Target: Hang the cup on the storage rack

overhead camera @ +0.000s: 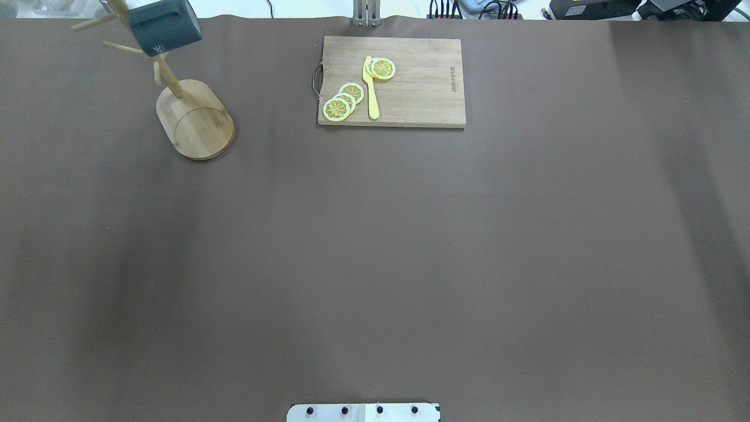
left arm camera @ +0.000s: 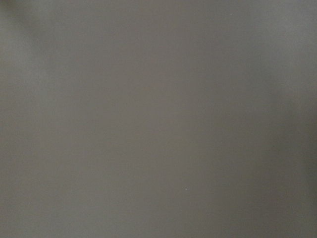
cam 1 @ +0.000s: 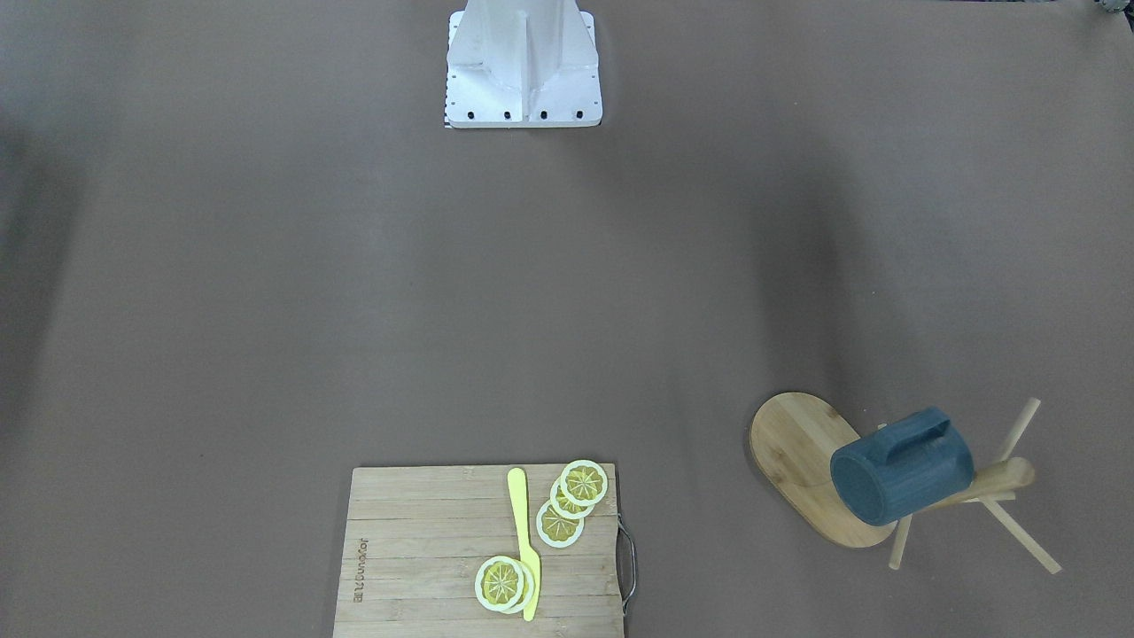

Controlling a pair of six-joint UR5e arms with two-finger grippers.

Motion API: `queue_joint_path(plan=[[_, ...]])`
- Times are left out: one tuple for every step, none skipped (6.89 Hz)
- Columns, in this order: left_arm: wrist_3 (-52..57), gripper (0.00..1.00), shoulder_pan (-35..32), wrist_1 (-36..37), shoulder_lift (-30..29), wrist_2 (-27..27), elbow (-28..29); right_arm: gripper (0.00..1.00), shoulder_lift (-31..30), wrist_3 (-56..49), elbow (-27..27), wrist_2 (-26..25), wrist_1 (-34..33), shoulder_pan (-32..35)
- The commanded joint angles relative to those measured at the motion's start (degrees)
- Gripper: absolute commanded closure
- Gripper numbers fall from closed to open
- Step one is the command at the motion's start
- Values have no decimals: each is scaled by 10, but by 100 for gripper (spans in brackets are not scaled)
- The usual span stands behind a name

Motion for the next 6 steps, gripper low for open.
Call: queue_joint_path(plan=[[-5, 2, 0, -10, 2, 0, 6, 0, -1, 6, 5, 7, 0, 1], [-8, 2, 0, -11, 2, 0, 6, 0, -1, 5, 2, 1, 1, 1], [-8, 2, 0, -11, 1, -1, 5, 0, -2, 5, 5, 1, 2, 1], [-8, 2, 0, -11, 1, -1, 5, 0, -2, 5, 3, 2, 3, 1], [-7, 2, 0, -11, 1, -1, 5, 0, -2, 5, 4, 0, 3, 1], [-7, 2, 0, -11, 1, 0, 6, 0, -2, 5, 5, 1, 3, 1]])
